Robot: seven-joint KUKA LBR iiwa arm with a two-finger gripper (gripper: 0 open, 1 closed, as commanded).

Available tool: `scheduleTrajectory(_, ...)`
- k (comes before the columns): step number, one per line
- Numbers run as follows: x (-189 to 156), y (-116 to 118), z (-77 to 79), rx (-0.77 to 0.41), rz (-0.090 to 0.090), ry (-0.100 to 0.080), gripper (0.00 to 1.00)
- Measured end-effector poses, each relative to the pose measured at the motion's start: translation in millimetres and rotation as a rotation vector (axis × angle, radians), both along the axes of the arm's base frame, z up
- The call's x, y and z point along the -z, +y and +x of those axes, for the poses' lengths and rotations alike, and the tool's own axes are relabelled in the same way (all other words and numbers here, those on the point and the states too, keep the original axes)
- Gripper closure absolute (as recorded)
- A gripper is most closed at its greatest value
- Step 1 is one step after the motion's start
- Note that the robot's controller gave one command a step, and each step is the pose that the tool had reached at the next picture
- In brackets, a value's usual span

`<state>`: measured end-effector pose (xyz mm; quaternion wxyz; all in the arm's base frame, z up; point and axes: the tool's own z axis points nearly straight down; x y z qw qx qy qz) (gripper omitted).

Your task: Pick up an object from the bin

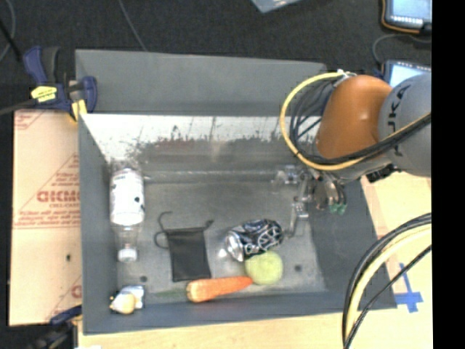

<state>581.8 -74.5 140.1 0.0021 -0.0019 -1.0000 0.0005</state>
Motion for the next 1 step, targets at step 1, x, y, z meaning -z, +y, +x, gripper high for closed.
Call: scheduleTrajectory(1, -4.7, 0.2, 1.9, -0.001, -0.001, -0.008, 0.00)
